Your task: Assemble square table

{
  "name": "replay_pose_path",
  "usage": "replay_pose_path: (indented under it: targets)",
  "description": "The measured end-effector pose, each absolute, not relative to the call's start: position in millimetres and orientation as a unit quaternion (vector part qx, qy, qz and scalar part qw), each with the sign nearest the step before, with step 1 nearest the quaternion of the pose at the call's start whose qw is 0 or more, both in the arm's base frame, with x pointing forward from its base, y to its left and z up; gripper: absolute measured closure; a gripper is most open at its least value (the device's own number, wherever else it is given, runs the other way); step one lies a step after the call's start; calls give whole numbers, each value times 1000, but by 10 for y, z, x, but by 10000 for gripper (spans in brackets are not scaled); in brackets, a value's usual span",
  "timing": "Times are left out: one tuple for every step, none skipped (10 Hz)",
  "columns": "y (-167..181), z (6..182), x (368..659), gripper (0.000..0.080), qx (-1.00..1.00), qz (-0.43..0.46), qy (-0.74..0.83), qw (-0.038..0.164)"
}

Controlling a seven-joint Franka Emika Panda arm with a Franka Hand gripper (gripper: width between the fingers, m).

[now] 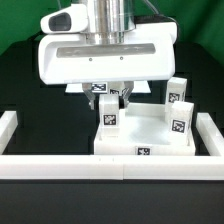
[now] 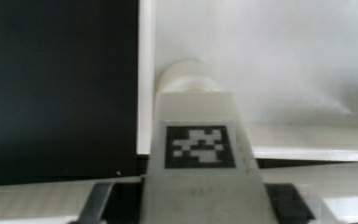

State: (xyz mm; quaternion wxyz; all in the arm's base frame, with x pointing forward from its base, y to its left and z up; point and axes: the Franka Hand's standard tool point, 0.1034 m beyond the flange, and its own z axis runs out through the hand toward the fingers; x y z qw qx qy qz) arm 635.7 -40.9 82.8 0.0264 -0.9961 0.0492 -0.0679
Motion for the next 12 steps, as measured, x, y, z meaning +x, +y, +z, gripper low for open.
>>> replay_pose_path:
  targets:
    - [-407,828,6357,510,-994,-67,81,29]
    - [-397,824,6356,510,-988,-68,135,36]
    - [-373,822,6362,510,-978,-69,192,43]
    - [-356,822,6363,509,-967,-67,240,48]
    - [-344,820,6363,509,-954,-65,289,54]
    - [-319,819,6364,509,-935,-62,344,62]
    - [-297,818,6364,509,-918,-58,386,67]
    - [-264,817,6363,509,-897,-54,433,71]
    - [-221,816,6364,509,-874,-49,478,77]
    - [-158,813,6363,509,-851,-43,518,80]
    - [-72,805,6357,509,-813,-35,575,82]
    - [-34,800,6357,509,-786,-31,612,84]
